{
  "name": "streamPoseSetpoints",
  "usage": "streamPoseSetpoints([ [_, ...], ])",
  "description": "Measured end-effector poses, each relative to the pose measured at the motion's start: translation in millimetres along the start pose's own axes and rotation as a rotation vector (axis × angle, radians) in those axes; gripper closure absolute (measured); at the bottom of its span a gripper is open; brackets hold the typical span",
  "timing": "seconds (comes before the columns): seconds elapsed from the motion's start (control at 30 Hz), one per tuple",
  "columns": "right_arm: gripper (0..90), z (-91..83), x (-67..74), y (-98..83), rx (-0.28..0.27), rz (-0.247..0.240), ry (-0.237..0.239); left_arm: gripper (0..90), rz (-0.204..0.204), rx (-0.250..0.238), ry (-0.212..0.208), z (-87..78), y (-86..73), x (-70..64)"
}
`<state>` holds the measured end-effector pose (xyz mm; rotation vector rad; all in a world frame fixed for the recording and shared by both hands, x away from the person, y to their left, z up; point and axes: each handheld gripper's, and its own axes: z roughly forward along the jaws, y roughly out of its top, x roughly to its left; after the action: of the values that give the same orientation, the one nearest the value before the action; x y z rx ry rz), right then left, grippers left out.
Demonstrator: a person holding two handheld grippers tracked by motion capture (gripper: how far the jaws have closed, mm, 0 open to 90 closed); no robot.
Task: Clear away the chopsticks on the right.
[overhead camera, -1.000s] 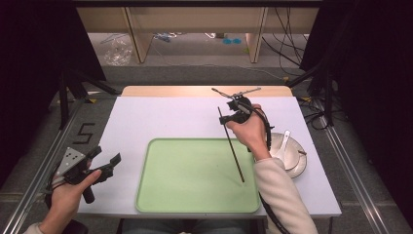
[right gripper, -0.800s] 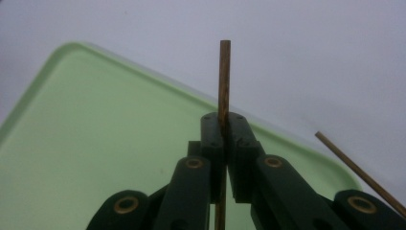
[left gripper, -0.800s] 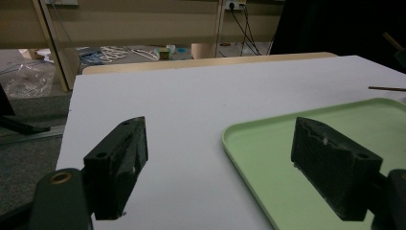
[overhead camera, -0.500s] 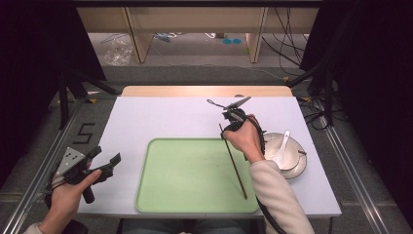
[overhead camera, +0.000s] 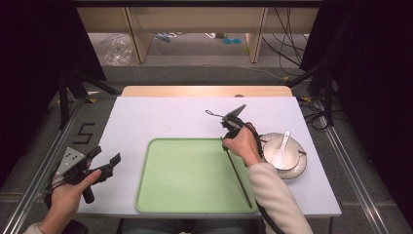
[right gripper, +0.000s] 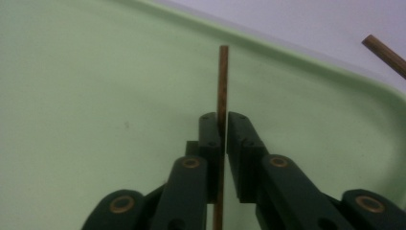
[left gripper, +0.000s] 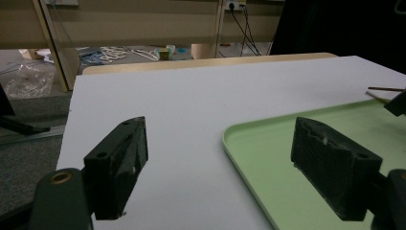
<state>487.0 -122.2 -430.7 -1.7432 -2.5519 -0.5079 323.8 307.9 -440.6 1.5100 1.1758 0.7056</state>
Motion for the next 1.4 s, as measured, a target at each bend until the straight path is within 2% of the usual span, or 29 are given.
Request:
streamPoseSetpoints([
  [0.03, 79.5, -0.2, -1.1, -0.5, 0.001, -0.034, 0.001, 20.3, -0.001, -0.004, -0.001, 0.1, 0.0, 0.1],
  [0.07, 79.5, -0.2, -1.1, -0.5, 0.001, -0.034, 0.001, 20.3, -0.001, -0.004, -0.001, 0.1, 0.0, 0.1],
  [0.17, 74.5, -10.8, -2.2, 1.3, -0.033, -0.098, 0.008, 20.3, 0.001, -0.002, -0.001, 0.2, -0.1, 0.7],
  [0.2, 72.2, -16.4, -4.1, 2.5, -0.044, -0.148, -0.011, 20.3, 0.001, -0.002, -0.001, 0.2, -0.1, 0.6],
  [0.23, 70.9, -25.3, -10.3, 4.1, -0.115, -0.255, -0.04, 20.3, 0.0, -0.001, 0.0, 0.1, -0.1, 0.2],
  [0.27, 70.9, -25.3, -10.3, 4.1, -0.115, -0.255, -0.04, 20.3, 0.0, -0.001, 0.0, 0.1, -0.1, 0.2],
  [0.3, 70.1, -30.6, -13.6, 4.3, -0.121, -0.268, -0.059, 20.3, 0.0, -0.002, 0.0, 0.0, 0.0, 0.1],
  [0.37, 65.7, -39.5, -24.4, 5.2, -0.107, -0.383, -0.096, 20.3, 0.002, -0.001, 0.0, 0.1, 0.0, 0.1],
  [0.4, 65.5, -41.8, -29.3, 4.6, -0.124, -0.428, -0.123, 20.3, 0.002, 0.0, 0.001, 0.2, 0.0, 0.0],
  [0.43, 64.1, -43.5, -37.7, 3.3, -0.109, -0.455, -0.165, 20.3, 0.002, -0.002, 0.0, 0.5, -0.1, -0.2],
  [0.47, 63.4, -41.7, -41.5, 3.2, -0.103, -0.478, -0.18, 20.4, 0.004, -0.003, -0.001, 0.9, -0.1, -0.4],
  [0.5, 63.4, -41.7, -41.5, 3.2, -0.103, -0.478, -0.18, 20.4, 0.006, -0.002, -0.002, 1.0, 0.1, -0.4],
  [0.57, 62.5, -35.4, -48.2, 3.7, -0.083, -0.514, -0.192, 20.4, 0.006, -0.001, 0.0, 0.9, 0.0, -0.4],
  [0.67, 60.0, -20.3, -55.4, 4.4, -0.035, -0.566, -0.243, 20.3, 0.003, -0.003, 0.002, 0.8, -0.1, -0.3],
  [0.73, 60.4, -17.2, -57.4, 4.9, -0.032, -0.58, -0.249, 20.4, 0.004, -0.003, -0.001, 0.8, -0.1, -0.2],
  [0.77, 60.8, -11.3, -59.0, 5.1, -0.012, -0.592, -0.259, 20.3, 0.004, -0.003, -0.002, 0.9, -0.2, -0.2],
  [0.8, 60.8, -11.3, -59.0, 5.1, -0.012, -0.592, -0.259, 20.3, 0.004, -0.003, -0.002, 0.9, -0.2, -0.2],
  [0.83, 61.8, -5.5, -59.5, 5.9, -0.009, -0.603, -0.286, 20.4, 0.004, -0.003, -0.001, 0.8, -0.1, -0.2],
  [0.9, 62.5, -3.1, -59.6, 6.4, -0.001, -0.61, -0.287, 20.3, 0.003, -0.004, -0.001, 0.7, -0.1, -0.2],
  [1.0, 67.3, 1.7, -59.7, 7.4, -0.022, -0.617, -0.268, 20.3, 0.003, -0.005, 0.001, 0.6, 0.1, -0.3],
  [1.23, 80.6, 4.5, -60.6, 7.8, -0.022, -0.656, -0.302, 20.4, 0.003, -0.005, 0.001, 0.6, -0.1, -0.1],
  [1.4, 82.4, 3.9, -59.8, 7.1, -0.019, -0.684, -0.311, 20.4, 0.006, -0.004, 0.001, 0.7, 0.0, -0.3],
])
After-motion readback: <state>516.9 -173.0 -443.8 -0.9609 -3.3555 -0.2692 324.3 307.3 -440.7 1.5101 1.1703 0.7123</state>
